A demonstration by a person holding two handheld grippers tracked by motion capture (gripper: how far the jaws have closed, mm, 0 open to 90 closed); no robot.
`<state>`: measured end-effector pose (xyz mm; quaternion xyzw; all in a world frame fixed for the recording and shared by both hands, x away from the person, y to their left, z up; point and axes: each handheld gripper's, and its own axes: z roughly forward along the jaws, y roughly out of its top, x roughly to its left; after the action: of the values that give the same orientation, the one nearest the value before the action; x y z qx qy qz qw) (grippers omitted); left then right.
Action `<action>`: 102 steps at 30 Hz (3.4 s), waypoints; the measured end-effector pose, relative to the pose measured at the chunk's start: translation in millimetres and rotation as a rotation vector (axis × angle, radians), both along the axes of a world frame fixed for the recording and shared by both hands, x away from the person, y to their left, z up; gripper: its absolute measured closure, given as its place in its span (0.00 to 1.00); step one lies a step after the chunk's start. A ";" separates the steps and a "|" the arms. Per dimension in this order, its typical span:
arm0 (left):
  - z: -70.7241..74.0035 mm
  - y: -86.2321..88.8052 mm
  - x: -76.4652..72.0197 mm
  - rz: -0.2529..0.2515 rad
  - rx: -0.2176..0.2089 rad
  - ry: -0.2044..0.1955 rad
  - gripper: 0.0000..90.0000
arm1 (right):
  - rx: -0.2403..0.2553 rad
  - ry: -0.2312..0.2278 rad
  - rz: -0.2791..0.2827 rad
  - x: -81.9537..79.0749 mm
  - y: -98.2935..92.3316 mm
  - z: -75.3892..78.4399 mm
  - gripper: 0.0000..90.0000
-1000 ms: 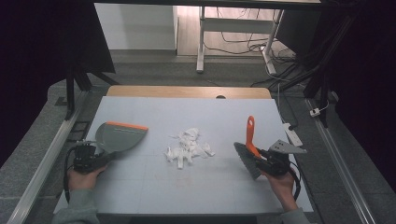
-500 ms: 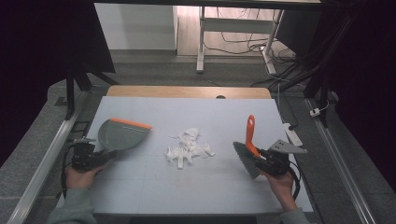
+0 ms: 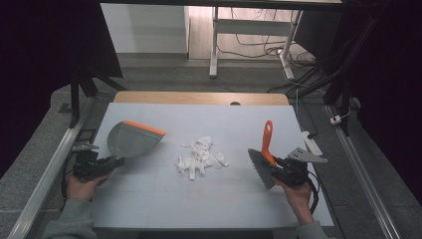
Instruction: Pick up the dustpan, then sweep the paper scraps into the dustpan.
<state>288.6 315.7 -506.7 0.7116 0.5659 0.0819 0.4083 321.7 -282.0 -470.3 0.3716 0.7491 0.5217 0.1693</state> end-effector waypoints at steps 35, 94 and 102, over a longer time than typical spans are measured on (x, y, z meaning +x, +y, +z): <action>37.5 -29.1 -32.3 -0.285 -0.009 -0.128 0.68 | -0.015 -0.011 0.013 2.7 0.8 0.4 0.78; 10.5 -45.8 -56.5 -0.581 0.180 0.071 0.68 | 0.014 -0.011 0.035 18.5 25.1 3.3 0.78; 8.4 -47.7 -55.0 -0.585 0.181 0.074 0.68 | -0.013 0.005 0.052 33.9 47.8 4.9 0.78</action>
<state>233.6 267.9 -498.3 0.8803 0.3418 -0.0153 0.3288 355.6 -234.2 -465.4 0.3524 0.7623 0.5199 0.1562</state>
